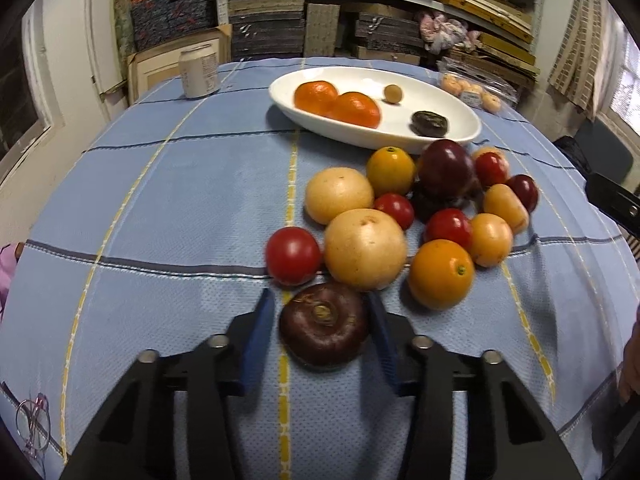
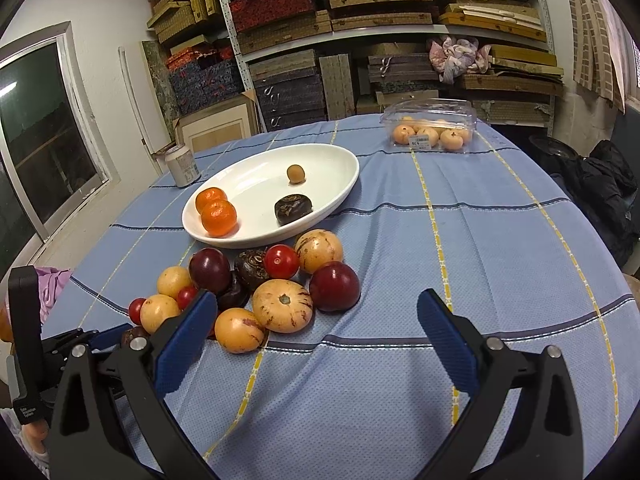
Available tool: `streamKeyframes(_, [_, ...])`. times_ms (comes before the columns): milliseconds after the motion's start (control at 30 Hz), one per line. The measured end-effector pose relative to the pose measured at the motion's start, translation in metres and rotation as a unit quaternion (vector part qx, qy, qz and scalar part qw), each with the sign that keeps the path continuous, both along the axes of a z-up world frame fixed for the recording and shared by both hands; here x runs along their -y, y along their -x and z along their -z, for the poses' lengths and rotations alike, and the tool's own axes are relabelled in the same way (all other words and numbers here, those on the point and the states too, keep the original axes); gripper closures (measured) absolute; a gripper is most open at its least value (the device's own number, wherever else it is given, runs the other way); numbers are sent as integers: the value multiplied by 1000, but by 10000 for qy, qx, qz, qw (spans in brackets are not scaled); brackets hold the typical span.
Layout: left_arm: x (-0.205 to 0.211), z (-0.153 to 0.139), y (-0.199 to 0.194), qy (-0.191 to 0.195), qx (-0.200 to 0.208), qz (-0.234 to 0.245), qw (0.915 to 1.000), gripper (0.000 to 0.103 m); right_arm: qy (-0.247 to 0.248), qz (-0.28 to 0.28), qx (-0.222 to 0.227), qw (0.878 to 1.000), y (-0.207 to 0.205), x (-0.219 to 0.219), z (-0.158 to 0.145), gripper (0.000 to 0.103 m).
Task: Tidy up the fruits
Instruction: 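Grasp the dark brown fruit with the left tool while the right tool grasps the tangerine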
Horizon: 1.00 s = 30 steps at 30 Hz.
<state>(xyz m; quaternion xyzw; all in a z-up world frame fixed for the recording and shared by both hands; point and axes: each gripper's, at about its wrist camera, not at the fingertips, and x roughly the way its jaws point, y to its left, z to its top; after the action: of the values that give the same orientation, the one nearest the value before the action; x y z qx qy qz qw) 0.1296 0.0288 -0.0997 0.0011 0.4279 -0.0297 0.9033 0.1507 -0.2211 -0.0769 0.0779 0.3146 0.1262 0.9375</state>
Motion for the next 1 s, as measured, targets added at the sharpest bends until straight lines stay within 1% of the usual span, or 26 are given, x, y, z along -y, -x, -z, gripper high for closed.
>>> streamKeyframes(133, [-2, 0, 1, 89, 1, -26, 10000, 59, -14, -7, -16, 10000, 0, 0, 1, 5])
streamKeyframes(233, [-9, -3, 5, 160, 96, -189, 9996, 59, 11, -112, -8, 9999, 0, -3, 1, 5])
streamKeyframes(300, [-20, -11, 10, 208, 318, -440, 9983, 59, 40, -239, 51, 9997, 3, -7, 1, 5])
streamKeyframes(367, [-31, -17, 14, 134, 519, -764, 9956, 59, 126, -485, 246, 9984, 11, -17, -1, 5])
streamKeyframes(433, [-39, -19, 15, 81, 552, -973, 9937, 60, 262, -765, 378, 9960, 19, -30, -1, 5])
streamKeyframes(467, [-43, -18, 15, 130, 522, -1034, 9932, 60, 307, -890, 395, 9948, 22, -37, 0, 7])
streamKeyframes(533, [-48, -18, 15, 237, 462, -1072, 9929, 59, 448, -1143, 396, 9916, 27, -54, 1, 21])
streamKeyframes(567, [-49, -18, 15, 245, 448, -1091, 9927, 59, 622, -1306, 361, 9888, 29, -67, 3, 31])
streamKeyframes(600, [-49, -19, 15, 244, 448, -1097, 9927, 59, 786, -1426, 310, 9862, 30, -78, 6, 34])
streamKeyframes(667, [-49, -20, 17, 281, 461, -1088, 9926, 59, 1011, -1534, 237, 9827, 30, -96, 11, 35])
streamKeyframes(700, [-51, -20, 17, 311, 465, -1077, 9926, 59, 1105, -1596, 188, 9808, 30, -105, 14, 39])
streamKeyframes(767, [-53, -21, 19, 383, 464, -1049, 9927, 59, 1134, -1687, 75, 9791, 28, -116, 17, 44])
streamKeyframes(833, [-54, -20, 18, 448, 437, -1022, 9928, 59, 1093, -1706, -51, 9792, 23, -123, 20, 47])
streamKeyframes(900, [-55, -21, 19, 538, 409, -991, 9928, 59, 1070, -1739, -184, 9788, 20, -130, 24, 55])
streamKeyframes(1000, [-56, -21, 20, 632, 389, -943, 9928, 59, 1197, -1745, -282, 9769, 18, -138, 31, 56])
